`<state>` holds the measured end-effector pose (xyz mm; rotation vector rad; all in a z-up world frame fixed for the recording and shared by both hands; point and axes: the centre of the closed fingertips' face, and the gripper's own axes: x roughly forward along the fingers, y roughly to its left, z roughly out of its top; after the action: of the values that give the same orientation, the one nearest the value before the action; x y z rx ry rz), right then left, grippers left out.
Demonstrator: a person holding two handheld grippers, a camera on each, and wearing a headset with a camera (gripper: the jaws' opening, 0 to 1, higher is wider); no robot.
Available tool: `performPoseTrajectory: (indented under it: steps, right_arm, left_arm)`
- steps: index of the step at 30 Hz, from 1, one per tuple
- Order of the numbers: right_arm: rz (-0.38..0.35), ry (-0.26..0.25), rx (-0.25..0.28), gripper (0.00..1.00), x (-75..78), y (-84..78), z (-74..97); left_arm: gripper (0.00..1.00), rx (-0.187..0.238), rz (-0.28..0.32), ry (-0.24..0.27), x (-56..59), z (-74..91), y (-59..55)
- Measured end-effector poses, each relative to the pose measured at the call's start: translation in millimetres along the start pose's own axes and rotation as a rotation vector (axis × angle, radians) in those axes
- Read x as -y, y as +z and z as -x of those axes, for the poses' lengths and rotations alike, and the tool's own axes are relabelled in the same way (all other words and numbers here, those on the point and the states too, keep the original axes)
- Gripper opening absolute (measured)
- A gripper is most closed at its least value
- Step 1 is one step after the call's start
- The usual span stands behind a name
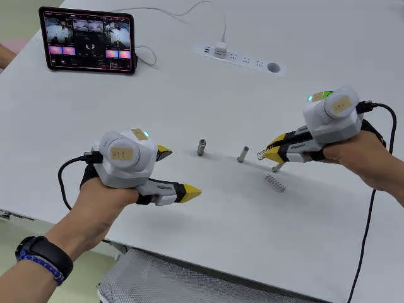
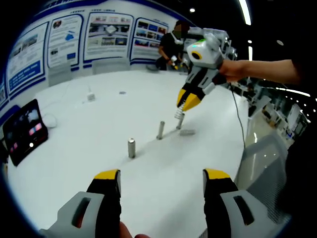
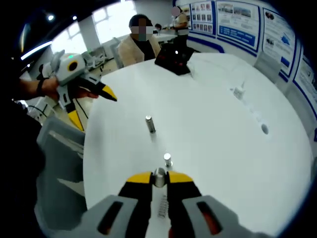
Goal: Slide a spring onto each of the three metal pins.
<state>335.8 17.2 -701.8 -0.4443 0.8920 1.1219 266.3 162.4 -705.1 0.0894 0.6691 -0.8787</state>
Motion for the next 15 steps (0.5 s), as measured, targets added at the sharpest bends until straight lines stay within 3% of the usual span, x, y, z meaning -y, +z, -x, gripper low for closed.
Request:
performPoseTrajectory:
  steps: [15]
  right_arm:
    - [0.047, 0.007, -0.028, 0.12, 13.5, 10.2, -17.9]
  left_arm:
    - [0.73, -0.014, 0.018, 0.005, -4.0, 3.9, -6.5]
